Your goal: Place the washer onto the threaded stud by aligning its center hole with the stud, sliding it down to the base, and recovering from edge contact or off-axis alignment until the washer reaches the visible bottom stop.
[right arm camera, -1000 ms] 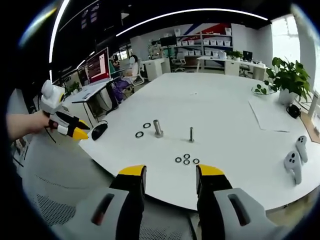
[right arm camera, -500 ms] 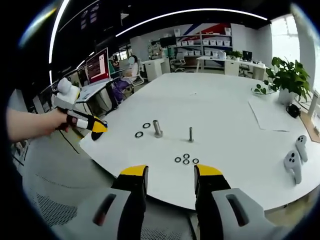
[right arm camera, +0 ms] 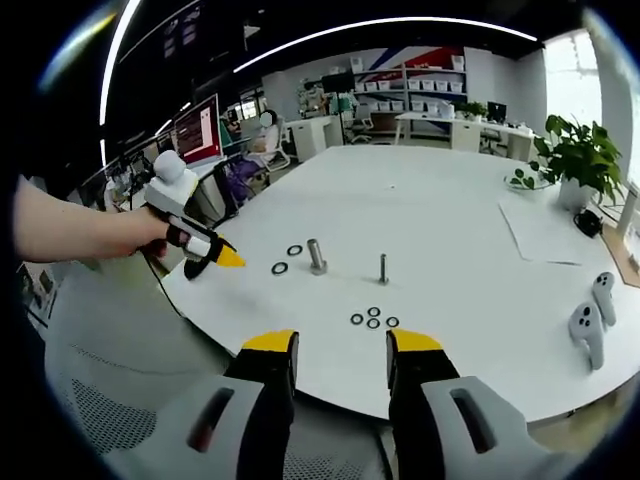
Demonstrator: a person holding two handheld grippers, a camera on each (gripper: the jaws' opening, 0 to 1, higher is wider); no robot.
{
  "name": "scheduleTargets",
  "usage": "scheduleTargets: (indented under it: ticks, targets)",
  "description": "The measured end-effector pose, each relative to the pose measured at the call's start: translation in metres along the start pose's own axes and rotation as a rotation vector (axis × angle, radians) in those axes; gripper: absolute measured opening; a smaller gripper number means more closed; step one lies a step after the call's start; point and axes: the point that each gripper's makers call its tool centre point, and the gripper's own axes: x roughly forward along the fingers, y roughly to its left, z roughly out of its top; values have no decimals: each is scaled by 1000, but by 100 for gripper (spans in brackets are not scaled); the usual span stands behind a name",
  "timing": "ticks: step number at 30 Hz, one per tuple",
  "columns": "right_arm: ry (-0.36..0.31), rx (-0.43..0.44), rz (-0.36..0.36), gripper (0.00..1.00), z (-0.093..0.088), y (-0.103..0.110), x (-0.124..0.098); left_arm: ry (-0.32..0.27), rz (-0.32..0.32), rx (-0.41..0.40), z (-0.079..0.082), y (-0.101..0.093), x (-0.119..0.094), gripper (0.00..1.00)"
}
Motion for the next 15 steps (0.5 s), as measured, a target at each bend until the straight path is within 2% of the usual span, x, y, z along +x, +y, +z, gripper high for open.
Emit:
scheduleTargets:
  ticks: [7,9,15]
  targets:
    - [2,-2,-1,37,0,0,0,64,-4,54,6,0,25,37]
    - [3,-1,-2,37,-1,-1,0,101,5,104,3,1,32,36]
    - [3,-1,-4,37,-1,-1,0,158,4,117,-3,2,51,36]
